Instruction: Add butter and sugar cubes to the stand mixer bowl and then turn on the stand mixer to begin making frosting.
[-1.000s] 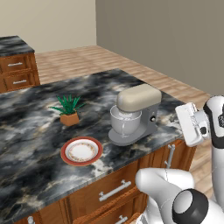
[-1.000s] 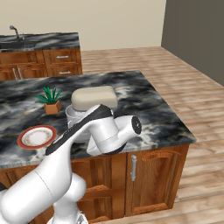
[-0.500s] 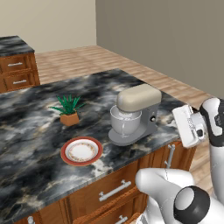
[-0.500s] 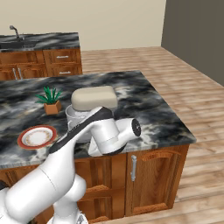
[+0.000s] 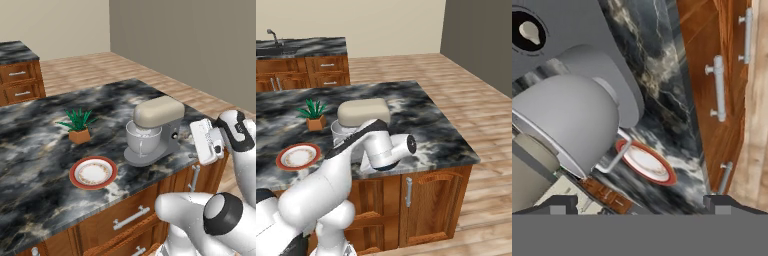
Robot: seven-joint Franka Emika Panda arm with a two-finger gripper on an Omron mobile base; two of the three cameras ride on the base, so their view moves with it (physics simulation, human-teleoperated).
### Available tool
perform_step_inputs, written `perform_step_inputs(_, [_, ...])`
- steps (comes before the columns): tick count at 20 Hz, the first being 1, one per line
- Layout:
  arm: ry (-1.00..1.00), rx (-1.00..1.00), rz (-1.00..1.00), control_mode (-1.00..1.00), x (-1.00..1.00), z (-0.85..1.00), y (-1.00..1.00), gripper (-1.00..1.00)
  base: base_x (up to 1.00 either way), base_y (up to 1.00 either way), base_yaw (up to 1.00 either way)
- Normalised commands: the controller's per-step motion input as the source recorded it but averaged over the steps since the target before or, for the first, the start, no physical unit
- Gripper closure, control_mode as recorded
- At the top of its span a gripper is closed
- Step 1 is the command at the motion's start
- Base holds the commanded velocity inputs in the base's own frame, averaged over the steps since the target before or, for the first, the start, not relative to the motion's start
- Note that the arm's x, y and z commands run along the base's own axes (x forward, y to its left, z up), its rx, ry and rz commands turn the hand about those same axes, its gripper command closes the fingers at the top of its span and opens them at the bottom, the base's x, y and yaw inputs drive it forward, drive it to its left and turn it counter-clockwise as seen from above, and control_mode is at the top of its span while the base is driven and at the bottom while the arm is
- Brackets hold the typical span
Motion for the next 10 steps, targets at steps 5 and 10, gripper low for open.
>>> perform_step_inputs(5, [-0.01,0.07,0.00,-1.00,0.39,-0.10,-0.26,-1.00,0.00,0.00,0.00])
perform_step_inputs(10, [-0.03,0.03,0.00,-1.00,0.20,-0.22,-0.21,-1.00,0.00,0.00,0.00])
